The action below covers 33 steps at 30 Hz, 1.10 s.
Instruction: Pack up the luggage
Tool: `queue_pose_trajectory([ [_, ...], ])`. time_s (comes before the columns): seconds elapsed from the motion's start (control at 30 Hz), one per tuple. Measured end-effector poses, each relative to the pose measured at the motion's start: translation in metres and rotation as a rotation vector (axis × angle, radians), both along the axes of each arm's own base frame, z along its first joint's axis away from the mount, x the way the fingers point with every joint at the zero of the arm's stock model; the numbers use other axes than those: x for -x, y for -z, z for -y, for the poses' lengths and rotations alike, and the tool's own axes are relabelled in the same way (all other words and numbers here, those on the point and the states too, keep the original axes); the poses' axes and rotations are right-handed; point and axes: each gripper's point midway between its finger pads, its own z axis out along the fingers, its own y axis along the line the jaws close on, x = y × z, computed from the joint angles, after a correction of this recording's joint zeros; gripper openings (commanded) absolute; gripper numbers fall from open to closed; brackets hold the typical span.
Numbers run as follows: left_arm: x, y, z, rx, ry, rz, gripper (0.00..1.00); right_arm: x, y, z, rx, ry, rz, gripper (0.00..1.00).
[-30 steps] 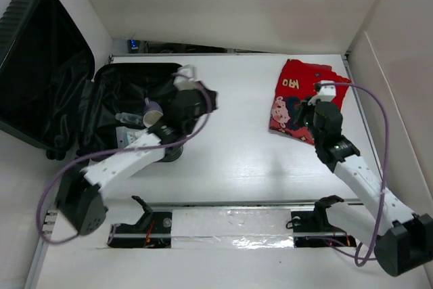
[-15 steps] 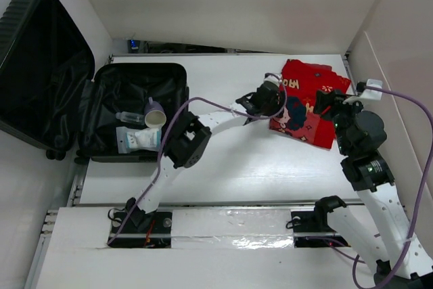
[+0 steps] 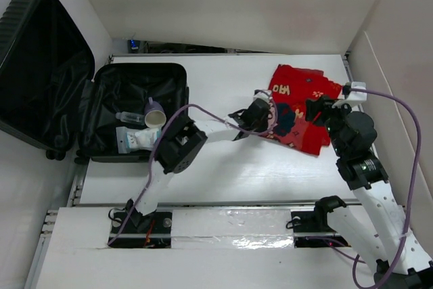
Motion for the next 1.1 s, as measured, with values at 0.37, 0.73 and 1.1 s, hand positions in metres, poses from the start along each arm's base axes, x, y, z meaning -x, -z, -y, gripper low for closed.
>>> queue_pose_trajectory([
  [0.37,0.084,-0.018,-0.133,-0.046,-0.145,-0.014,0.72,-0.011,0.045,-0.026,0.030,-0.126,-0.100,0.69],
  [0.73,-0.011,-0.057,-0.138,0.075,-0.238,0.012,0.72,-0.009,0.051,-0.038,0.051,-0.204,-0.114,0.68],
  [1.1,-0.059,-0.008,-0.075,0.036,-0.076,-0.086,0.51,-0.008,0.051,-0.042,0.055,-0.231,-0.112,0.68],
])
